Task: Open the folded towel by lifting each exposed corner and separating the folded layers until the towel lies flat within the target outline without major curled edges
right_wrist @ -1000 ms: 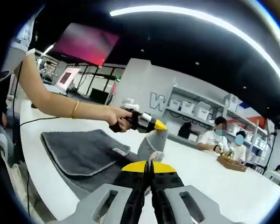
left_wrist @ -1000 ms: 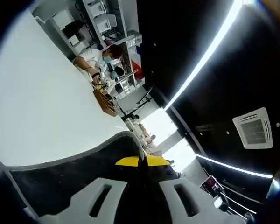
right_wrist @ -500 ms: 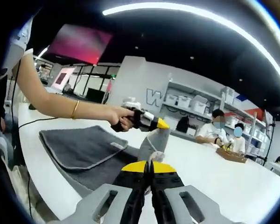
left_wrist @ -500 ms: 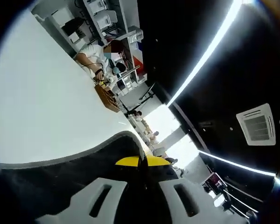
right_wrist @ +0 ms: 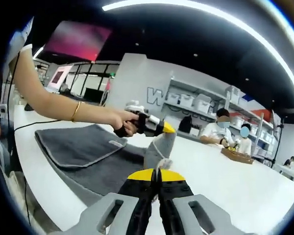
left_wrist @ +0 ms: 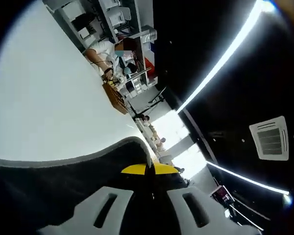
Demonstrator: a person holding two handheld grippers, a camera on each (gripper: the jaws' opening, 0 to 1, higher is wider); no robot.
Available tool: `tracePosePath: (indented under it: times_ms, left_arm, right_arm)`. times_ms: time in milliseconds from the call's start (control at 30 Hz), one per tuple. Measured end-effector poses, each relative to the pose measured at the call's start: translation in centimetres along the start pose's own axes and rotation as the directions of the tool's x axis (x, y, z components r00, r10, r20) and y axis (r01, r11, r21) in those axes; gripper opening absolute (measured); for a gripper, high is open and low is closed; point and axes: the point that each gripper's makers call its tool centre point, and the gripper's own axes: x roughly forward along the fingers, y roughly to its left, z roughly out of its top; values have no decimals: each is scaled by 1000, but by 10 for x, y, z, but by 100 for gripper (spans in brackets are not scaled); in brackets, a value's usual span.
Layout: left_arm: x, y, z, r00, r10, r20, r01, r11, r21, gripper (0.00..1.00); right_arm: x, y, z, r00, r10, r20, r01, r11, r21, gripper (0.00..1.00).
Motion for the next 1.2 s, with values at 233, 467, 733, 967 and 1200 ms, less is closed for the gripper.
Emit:
tracePosePath:
  times_ms: [233,467,733,967,1200]
  left_arm:
    - [9,3,-11,999,-46,-7,46,999,13,1]
    - [15,7,-16,999,-42,-28,43,999,34,2]
    - [15,3,-19,999,-50,5,50,999,13,16]
    - [24,-2,-28,998,-53,-42,55,998,30,38]
    - [26,0,-28,998,-40,-52,40,999,4,42]
  right_arm:
    - [-2,-5,-13,999,-19,-27,19,1000,17,0]
    - [-3,-8,-23,998,-45,-45,46,998,33,0]
    - [-8,-9,-29,997,-56,-54,60,995,76,0]
    - [-10,-15,-30,996,-68,-61,73,994,81,0]
    - [-12,-17,-30,995,-77,-57,81,993,81,0]
